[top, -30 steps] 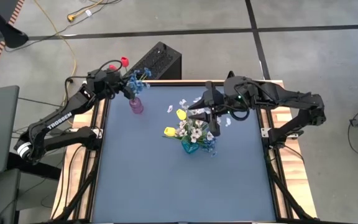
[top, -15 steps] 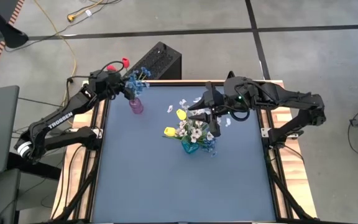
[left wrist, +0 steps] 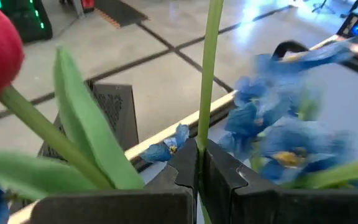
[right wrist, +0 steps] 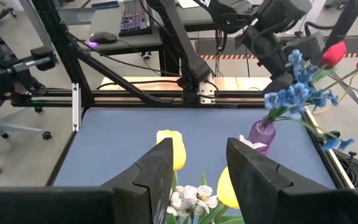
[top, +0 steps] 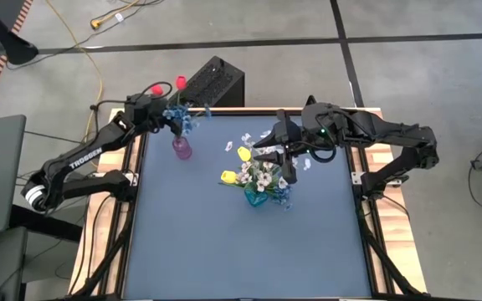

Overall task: Sort flowers into vase by color
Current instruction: Put the left red flower into the violet vase

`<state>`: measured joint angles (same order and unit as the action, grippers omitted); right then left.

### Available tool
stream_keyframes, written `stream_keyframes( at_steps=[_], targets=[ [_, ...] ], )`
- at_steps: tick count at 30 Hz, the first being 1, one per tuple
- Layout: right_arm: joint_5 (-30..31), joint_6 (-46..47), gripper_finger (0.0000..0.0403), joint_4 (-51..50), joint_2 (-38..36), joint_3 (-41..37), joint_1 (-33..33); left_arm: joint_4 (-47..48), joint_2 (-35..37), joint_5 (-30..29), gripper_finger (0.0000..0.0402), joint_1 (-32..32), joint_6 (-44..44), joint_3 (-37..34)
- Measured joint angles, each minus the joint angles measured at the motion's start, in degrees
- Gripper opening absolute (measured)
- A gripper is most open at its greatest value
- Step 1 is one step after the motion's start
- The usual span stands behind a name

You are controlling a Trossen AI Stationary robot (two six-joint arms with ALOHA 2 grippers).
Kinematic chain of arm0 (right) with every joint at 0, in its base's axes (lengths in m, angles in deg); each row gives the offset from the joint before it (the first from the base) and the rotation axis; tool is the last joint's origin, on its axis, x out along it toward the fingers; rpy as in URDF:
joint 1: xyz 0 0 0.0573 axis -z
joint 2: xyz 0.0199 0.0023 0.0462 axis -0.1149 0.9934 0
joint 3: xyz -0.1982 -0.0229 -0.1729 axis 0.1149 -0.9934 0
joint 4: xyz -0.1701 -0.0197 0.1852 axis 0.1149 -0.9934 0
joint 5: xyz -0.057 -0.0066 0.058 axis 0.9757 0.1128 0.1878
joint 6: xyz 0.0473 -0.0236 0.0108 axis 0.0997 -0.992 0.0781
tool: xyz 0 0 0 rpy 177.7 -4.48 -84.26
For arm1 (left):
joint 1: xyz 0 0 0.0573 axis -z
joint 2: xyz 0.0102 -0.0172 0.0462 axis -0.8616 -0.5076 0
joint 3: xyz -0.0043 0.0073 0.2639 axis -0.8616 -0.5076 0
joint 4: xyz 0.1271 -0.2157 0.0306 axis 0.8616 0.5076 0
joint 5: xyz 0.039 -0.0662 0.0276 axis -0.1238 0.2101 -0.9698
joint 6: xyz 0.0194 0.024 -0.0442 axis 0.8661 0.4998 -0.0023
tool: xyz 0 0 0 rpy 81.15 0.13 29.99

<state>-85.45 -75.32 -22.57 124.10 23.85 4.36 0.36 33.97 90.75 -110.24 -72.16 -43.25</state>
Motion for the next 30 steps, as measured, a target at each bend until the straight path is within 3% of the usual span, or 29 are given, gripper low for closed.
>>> stream_keyframes(
  at_steps=[8,21,30],
  targets=[
    [0.0,-0.1,0.0175,-0.1,0.0,0.0,0.0,-1.4,2.3,0.5,0.0005,0.0,0.7,-0.1],
    [0.0,-0.5,0.0175,-0.1,0.0,0.0,0.1,1.8,2.9,5.9,0.0062,0.0,0.8,0.0],
    [0.0,-0.5,0.0175,0.0,0.0,0.0,0.1,2.0,6.8,6.6,0.0066,0.0,0.9,0.0]
  ],
)
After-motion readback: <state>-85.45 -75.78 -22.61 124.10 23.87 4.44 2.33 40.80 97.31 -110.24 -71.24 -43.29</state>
